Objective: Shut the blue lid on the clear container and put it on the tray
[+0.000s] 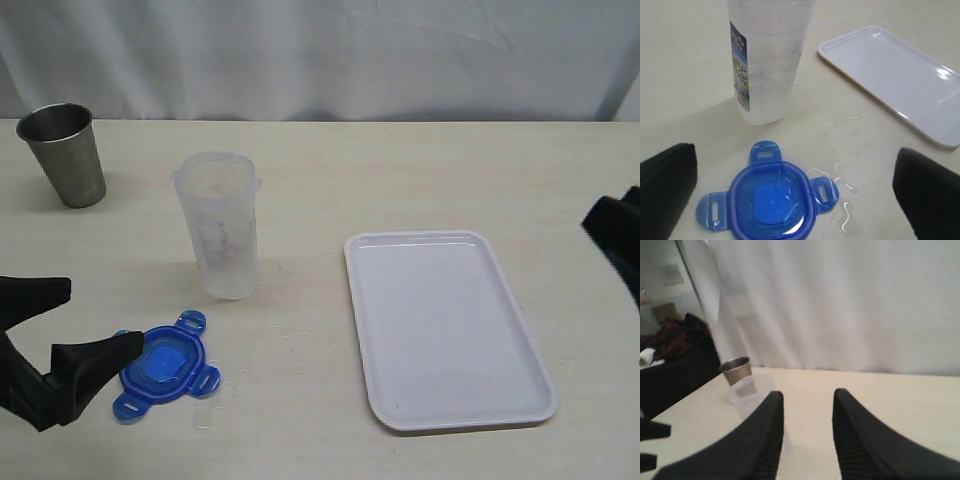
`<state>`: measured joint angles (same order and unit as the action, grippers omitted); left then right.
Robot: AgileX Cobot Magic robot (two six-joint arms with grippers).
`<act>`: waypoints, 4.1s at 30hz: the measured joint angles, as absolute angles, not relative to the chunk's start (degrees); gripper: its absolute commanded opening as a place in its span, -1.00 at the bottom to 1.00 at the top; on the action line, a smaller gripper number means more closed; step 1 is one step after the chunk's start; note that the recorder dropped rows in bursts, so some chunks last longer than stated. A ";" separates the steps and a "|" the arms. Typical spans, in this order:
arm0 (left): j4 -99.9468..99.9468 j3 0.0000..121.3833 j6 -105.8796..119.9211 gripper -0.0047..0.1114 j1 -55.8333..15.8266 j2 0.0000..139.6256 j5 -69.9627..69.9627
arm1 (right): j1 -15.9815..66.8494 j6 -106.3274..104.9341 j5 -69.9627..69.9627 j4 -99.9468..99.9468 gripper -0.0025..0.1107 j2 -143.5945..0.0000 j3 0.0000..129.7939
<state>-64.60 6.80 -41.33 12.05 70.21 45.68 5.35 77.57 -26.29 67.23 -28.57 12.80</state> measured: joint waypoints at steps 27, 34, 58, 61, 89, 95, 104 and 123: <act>-64.28 13.17 -66.54 0.89 11.54 70.12 16.77 | 5.35 61.45 7.24 52.79 -0.39 -69.85 39.01; -96.94 19.81 -104.01 0.89 8.61 75.07 18.98 | 5.35 52.50 7.36 42.98 -0.39 -69.85 39.10; -100.00 26.92 -99.14 -0.09 8.49 88.03 18.89 | 5.35 45.19 7.36 36.23 -0.39 -69.85 39.10; -100.00 27.53 -95.93 -0.08 8.49 88.03 24.79 | 5.35 44.87 7.36 36.23 -0.39 -69.85 39.10; -100.32 36.31 -18.68 -0.38 3.24 78.19 12.70 | 5.35 43.51 5.63 36.23 -0.39 -69.85 39.10; -100.37 32.90 -7.77 -0.19 -1.03 74.79 5.23 | 5.35 42.91 5.40 36.23 -0.39 -69.94 39.10; -100.24 19.85 -11.48 -0.04 -11.64 74.31 1.13 | 5.35 42.82 5.26 36.23 -0.39 -69.94 39.10; -97.52 12.52 -24.96 -0.04 -28.85 75.86 -1.53 | 5.35 42.41 5.26 36.23 -0.39 -69.94 39.10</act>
<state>-97.52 12.52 -24.96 -28.85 75.86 -1.53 5.35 42.41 5.26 36.23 -69.94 39.10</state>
